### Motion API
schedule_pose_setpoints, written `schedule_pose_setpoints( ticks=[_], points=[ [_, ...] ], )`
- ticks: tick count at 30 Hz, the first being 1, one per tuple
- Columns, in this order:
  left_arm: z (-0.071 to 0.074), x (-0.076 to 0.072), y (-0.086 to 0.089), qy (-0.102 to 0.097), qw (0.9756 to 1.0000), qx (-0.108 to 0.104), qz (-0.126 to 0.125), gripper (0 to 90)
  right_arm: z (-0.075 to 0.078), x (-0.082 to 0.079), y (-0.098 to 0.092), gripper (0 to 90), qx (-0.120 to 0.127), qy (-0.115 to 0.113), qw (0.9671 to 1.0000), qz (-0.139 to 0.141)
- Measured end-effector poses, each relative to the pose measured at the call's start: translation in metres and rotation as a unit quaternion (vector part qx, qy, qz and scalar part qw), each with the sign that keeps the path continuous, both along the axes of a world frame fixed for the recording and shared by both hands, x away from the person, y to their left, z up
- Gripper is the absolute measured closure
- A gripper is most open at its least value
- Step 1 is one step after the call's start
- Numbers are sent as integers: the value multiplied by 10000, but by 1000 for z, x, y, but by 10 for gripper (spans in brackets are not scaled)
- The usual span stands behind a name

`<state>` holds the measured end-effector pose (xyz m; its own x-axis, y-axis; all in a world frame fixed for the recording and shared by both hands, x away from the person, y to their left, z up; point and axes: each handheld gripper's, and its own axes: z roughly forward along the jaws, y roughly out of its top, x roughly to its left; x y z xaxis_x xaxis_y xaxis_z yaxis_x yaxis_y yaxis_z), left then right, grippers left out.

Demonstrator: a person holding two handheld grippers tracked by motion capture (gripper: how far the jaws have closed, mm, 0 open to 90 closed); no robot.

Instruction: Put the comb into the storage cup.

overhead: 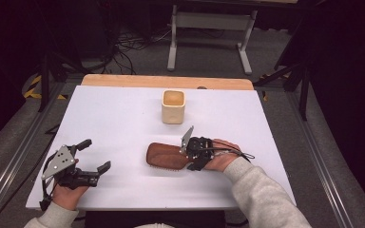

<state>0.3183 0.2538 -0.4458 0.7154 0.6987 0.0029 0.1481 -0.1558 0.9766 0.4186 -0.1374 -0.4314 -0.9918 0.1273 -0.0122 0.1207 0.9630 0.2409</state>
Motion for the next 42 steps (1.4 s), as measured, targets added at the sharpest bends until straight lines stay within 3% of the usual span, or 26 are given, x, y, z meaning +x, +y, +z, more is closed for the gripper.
schedule_pose_setpoints(
  ticks=[3, 7, 13, 18, 20, 27, 32, 34, 36, 38, 39, 42],
  points=[
    [0, 0, 0, 8, 10000, 25, -6, 3, 1, 0, 0, 671, -2, 50, 10000, -29],
    [0, 0, 0, 15, 10000, 25, -12, 3, 1, 2, -1, 715, 19, 87, 9999, -69],
    [0, 0, 0, 39, 10000, 26, 3, 3, 1, 1, -1, 725, -4, 50, 10000, -74],
    [0, 0, 0, 101, 9999, 54, 32, 3, 2, -1, -1, 728, 7, -110, 9999, -38],
    [0, 1, 0, 109, 9999, 88, 33, 3, 5, -3, -1, 729, 64, -102, 9999, -110],
    [1, 0, 0, 122, 9998, 119, -33, 3, 15, -7, -3, 730, 317, -409, 9986, -64],
    [1, 0, 0, 147, 9998, 77, -101, 6, 27, -10, -7, 730, 715, -588, 9957, -65],
    [1, 0, 0, 162, 9998, 71, -123, 7, 33, -13, -11, 729, 940, -707, 9930, -95],
    [1, 0, 0, 179, 9997, 89, -134, 7, 34, -14, -12, 729, 1013, -742, 9920, -108],
    [1, 0, 1, 193, 9997, 54, -141, 7, 37, -16, -15, 729, 1215, -795, 9893, -151],
    [1, 0, 1, 191, 9997, 46, -142, 6, 38, -18, -18, 729, 1388, -881, 9862, -216],
    [1, 0, 1, 217, 9997, 57, -138, 4, 39, -21, -21, 729, 1576, -962, 9825, -255]
  ],
)
